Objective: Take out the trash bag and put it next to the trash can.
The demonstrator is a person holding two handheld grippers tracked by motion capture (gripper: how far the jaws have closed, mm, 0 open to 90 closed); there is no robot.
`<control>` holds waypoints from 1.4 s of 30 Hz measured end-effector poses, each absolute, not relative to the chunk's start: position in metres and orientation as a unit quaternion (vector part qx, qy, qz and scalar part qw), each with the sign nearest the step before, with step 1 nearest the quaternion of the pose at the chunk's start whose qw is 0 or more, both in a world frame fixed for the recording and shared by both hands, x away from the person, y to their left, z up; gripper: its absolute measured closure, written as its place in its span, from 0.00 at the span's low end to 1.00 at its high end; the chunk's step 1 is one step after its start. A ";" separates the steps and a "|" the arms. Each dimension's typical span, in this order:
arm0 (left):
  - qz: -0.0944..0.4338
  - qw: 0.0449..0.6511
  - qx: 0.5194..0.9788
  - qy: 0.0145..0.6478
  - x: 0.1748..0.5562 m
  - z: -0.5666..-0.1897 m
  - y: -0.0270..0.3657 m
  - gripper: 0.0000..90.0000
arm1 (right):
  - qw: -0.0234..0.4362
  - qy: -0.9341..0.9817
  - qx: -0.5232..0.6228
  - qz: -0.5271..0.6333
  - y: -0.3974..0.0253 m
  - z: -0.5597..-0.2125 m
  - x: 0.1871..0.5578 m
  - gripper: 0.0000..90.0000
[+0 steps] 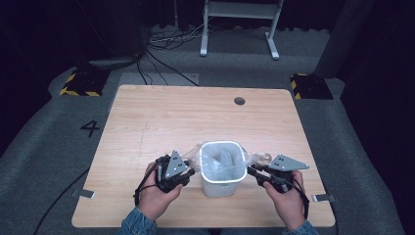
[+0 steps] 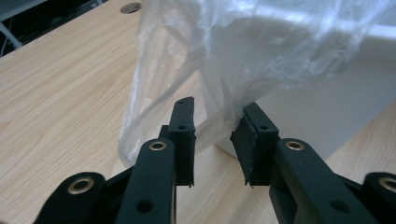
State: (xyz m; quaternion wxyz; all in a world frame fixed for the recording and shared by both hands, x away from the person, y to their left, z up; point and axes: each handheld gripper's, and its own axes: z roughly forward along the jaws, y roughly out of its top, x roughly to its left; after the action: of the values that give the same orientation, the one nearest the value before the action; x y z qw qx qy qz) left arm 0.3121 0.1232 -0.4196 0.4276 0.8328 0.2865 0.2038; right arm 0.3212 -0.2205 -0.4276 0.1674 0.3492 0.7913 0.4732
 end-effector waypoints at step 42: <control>0.170 0.519 0.805 0.233 0.316 -0.358 0.095 0.97 | 0.123 0.860 0.191 0.456 -0.112 -0.363 0.340 0.59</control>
State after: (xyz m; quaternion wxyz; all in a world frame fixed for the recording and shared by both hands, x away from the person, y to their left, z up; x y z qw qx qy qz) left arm 0.3157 0.0947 -0.3575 0.5191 0.8046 0.2332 0.1698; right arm 0.3395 -0.1121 -0.3628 0.1226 0.1909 0.8605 0.4562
